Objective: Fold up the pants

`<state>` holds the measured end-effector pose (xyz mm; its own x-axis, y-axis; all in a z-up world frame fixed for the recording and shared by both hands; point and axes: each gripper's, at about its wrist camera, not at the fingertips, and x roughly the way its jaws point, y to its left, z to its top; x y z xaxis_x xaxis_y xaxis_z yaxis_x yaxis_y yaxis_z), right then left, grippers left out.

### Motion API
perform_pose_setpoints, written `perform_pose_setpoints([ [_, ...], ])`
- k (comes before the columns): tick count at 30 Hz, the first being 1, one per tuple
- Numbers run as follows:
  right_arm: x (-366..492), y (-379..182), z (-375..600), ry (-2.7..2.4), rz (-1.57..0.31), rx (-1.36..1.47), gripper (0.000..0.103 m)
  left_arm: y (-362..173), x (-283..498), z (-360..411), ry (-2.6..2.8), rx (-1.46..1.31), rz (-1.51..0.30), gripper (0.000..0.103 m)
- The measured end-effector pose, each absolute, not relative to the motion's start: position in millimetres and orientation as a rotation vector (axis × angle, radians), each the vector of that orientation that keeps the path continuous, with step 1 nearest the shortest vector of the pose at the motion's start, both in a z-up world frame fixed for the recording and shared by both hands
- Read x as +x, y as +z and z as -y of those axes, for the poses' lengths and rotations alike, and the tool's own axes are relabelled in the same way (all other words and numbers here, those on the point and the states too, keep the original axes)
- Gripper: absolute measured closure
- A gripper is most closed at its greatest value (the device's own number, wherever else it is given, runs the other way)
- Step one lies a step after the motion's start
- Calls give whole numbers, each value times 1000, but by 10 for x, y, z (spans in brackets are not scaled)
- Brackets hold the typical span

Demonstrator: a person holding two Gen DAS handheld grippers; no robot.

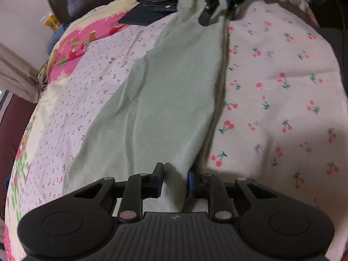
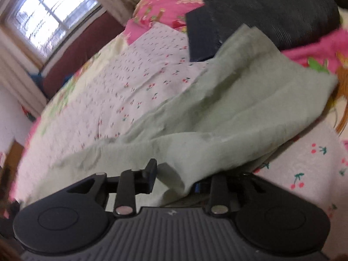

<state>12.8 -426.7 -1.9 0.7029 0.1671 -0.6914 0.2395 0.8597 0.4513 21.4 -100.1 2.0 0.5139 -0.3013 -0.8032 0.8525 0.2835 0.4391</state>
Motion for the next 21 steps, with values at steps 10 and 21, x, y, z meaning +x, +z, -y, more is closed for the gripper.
perform_pose_setpoints([
  [10, -130, 104, 4111, -53, -821, 455, 54, 192, 73, 948, -880, 993, -633, 56],
  [21, -601, 36, 4852, -307, -600, 801, 54, 78, 94, 1387, -908, 910, -558, 43],
])
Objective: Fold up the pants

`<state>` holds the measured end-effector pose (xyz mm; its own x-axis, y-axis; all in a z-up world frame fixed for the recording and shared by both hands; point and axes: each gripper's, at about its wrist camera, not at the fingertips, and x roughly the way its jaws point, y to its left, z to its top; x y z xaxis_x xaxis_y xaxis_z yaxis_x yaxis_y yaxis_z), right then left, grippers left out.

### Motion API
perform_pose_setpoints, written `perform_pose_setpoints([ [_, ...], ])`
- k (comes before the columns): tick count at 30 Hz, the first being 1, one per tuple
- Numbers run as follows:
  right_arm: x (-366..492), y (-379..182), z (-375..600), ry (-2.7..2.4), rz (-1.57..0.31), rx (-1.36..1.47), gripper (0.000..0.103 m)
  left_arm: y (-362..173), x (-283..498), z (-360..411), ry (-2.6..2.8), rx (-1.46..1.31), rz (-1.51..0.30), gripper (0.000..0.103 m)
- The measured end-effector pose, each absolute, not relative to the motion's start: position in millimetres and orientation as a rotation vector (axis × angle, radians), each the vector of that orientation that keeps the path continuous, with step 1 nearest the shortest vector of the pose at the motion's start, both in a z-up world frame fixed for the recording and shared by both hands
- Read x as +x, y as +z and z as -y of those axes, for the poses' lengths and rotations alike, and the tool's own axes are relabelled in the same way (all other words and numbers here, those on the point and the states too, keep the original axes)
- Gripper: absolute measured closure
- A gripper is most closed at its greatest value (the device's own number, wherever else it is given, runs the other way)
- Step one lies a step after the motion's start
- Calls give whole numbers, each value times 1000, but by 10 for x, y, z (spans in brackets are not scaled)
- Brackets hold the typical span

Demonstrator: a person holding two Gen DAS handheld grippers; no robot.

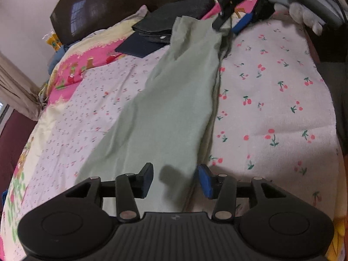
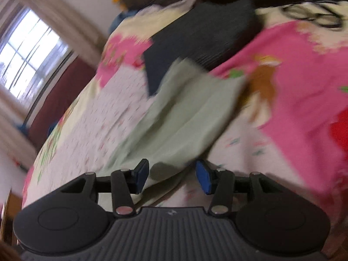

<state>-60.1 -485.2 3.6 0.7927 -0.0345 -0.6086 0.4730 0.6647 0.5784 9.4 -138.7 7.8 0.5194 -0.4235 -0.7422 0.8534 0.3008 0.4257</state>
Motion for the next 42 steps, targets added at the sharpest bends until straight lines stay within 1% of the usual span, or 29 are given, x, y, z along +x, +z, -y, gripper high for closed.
perform_pose_setpoints([
  [3, -604, 4, 5025, -334, -562, 855, 54, 33, 107, 1416, -913, 913, -570, 43],
  [6, -523, 31, 5082, -358, -521, 811, 53, 15, 127, 1424, -909, 911, -583, 42],
  [7, -472, 31, 5096, -362, -518, 791, 62, 10, 136, 1436, -908, 912, -585, 42],
  [8, -419, 33, 5103, -359, -521, 785, 74, 5, 142, 1443, -907, 914, -585, 41],
  [9, -369, 49, 5112, -349, -521, 783, 97, 6, 148, 1454, -906, 915, -586, 41],
  [10, -321, 96, 5112, -340, -514, 773, 99, 6, 151, 1460, -907, 915, -586, 41],
  [13, -281, 239, 5126, -323, -463, 704, 100, -4, 171, 1480, -910, 918, -588, 40],
  [17, -280, 302, 5204, -318, -427, 712, 100, -17, 189, 1496, -910, 914, -592, 40],
  [21, -207, 244, 5225, -312, -480, 709, 100, -25, 197, 1491, -915, 911, -588, 38],
  [22, -213, 261, 5229, -298, -468, 720, 100, -22, 200, 1489, -914, 911, -587, 37],
  [25, -242, 475, 5159, -207, -331, 717, 100, -20, 212, 1484, -910, 907, -590, 36],
  [27, -258, 579, 5090, -166, -279, 687, 100, -28, 224, 1494, -909, 906, -594, 36],
  [30, -199, 375, 5101, -202, -386, 677, 100, -31, 225, 1509, -910, 910, -595, 35],
  [32, -139, 44, 5242, -288, -543, 717, 99, -36, 223, 1497, -908, 904, -593, 35],
  [33, -153, -112, 5325, -351, -610, 773, 96, -40, 219, 1493, -906, 902, -592, 35],
  [36, -349, -191, 5400, -339, -553, 892, 95, -38, 214, 1482, -903, 895, -594, 35],
  [40, -502, -108, 5371, -360, -544, 863, 90, -48, 222, 1489, -904, 897, -593, 34],
  [42, -515, -120, 5396, -373, -554, 870, 90, -54, 221, 1494, -904, 898, -590, 34],
])
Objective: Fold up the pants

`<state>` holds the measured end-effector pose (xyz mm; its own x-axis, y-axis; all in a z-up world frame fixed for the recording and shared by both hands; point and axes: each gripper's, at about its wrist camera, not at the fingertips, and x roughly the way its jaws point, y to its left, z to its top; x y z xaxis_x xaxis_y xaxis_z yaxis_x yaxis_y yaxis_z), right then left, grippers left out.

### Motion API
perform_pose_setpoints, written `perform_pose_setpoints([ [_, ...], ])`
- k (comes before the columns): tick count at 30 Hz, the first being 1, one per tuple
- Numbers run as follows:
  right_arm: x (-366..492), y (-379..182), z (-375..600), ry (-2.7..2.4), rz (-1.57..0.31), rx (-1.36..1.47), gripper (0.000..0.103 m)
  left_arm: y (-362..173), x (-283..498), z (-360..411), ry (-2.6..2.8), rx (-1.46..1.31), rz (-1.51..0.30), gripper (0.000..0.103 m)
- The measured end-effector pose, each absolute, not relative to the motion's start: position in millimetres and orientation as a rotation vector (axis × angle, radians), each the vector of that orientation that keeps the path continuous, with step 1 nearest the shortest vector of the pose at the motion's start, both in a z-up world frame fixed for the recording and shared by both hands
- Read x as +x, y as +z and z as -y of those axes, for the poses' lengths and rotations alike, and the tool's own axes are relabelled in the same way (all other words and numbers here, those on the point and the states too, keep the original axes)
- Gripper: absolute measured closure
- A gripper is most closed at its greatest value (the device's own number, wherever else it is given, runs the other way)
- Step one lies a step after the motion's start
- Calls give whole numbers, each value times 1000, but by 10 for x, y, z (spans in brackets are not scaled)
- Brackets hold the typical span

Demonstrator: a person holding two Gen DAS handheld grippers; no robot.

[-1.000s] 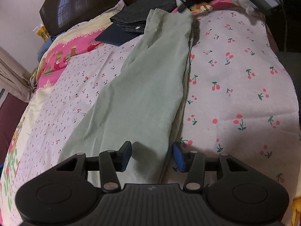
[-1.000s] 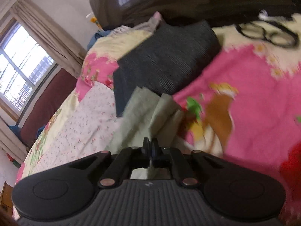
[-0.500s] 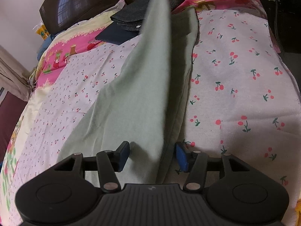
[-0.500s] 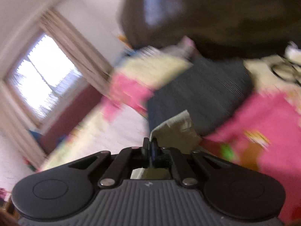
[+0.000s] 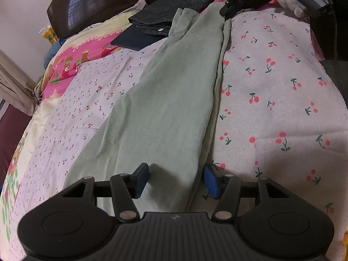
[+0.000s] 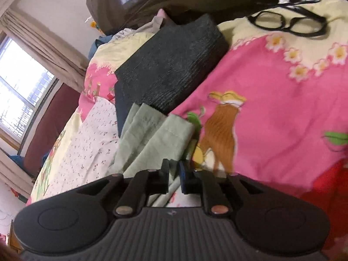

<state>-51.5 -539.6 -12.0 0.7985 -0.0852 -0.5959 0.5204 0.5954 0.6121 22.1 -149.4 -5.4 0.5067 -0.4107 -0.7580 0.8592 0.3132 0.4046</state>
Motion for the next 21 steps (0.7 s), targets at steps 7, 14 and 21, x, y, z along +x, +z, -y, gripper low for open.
perform_pose_setpoints([
  [7, -502, -87, 5398, -336, -555, 989, 62, -63, 197, 1473, -903, 906, -578, 33],
  [14, -574, 10, 5333, -402, -577, 992, 61, -66, 206, 1452, -899, 894, -570, 30],
  [21, -332, -78, 5261, -380, -593, 986, 59, -85, 234, 1462, -896, 877, -574, 28],
])
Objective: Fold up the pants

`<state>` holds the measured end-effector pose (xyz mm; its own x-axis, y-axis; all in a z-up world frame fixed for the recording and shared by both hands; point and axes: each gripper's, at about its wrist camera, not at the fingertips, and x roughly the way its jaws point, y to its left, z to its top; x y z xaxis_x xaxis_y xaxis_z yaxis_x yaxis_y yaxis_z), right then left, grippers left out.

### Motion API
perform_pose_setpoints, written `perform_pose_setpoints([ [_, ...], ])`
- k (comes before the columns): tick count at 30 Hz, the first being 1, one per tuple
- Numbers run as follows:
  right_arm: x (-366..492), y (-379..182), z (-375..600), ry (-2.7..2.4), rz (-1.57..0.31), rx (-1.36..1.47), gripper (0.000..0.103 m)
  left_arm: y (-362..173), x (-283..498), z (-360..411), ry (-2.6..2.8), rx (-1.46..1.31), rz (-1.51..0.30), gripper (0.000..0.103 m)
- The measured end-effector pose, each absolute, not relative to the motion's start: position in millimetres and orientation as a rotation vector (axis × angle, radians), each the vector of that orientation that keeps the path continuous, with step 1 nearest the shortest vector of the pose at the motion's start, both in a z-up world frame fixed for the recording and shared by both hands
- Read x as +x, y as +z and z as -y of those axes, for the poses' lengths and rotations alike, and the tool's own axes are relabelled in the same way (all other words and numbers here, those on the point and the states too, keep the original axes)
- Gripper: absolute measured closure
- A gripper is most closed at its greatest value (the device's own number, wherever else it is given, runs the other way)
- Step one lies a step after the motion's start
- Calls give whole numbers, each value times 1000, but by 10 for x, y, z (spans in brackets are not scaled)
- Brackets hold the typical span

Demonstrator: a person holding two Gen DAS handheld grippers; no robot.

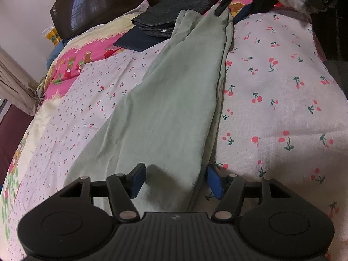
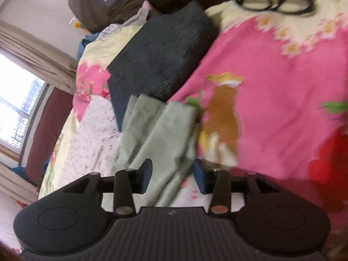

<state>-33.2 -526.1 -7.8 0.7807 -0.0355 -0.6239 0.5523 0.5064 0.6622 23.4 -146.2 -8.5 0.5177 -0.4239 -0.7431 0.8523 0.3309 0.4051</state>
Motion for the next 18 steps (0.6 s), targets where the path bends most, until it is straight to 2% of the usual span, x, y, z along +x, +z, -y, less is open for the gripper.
perform_pose_setpoints([
  [6, -98, -159, 5184, -408, -614, 912, 61, -98, 231, 1451, -898, 873, -572, 28],
  [11, -279, -68, 5220, -430, -611, 904, 61, -96, 238, 1426, -897, 858, -571, 27],
  [15, -444, -22, 5275, -486, -591, 847, 66, -111, 258, 1415, -897, 844, -572, 24],
  [18, -493, -6, 5359, -488, -541, 897, 62, -100, 254, 1415, -893, 842, -572, 24],
])
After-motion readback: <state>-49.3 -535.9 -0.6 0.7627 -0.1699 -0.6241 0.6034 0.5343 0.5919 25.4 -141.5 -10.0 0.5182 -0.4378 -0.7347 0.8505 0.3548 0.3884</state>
